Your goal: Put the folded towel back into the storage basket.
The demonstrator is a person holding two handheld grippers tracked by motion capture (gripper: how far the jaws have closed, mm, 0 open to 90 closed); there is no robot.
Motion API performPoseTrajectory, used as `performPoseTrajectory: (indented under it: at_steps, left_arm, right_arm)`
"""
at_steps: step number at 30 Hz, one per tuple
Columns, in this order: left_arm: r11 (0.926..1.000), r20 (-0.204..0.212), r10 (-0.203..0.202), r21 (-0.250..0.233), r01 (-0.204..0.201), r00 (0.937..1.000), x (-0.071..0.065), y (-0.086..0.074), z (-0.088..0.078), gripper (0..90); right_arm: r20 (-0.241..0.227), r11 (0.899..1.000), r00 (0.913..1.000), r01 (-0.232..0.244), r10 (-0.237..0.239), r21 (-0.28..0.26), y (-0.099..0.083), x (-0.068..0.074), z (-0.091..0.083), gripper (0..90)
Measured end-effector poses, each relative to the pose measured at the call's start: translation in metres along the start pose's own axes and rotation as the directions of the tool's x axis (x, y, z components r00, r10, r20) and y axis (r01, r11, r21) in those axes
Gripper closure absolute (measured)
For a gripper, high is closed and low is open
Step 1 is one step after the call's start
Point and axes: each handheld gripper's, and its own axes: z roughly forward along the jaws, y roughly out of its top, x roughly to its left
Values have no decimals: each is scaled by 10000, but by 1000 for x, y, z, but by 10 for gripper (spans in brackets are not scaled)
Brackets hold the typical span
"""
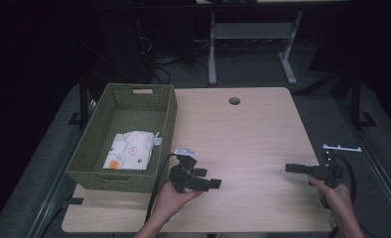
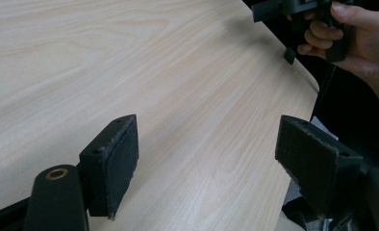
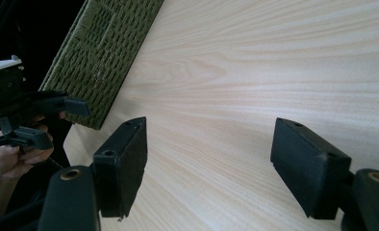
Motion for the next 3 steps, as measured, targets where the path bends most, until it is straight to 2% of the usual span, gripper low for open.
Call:
performPoseTrajectory:
  at_steps: [3]
  left_arm:
    - [10000, 5, 96, 11, -96, 10000, 0, -5, 0, 234]
  right_arm:
    - [-53, 10000, 10000, 40, -40, -9, -3, 1, 0, 284]
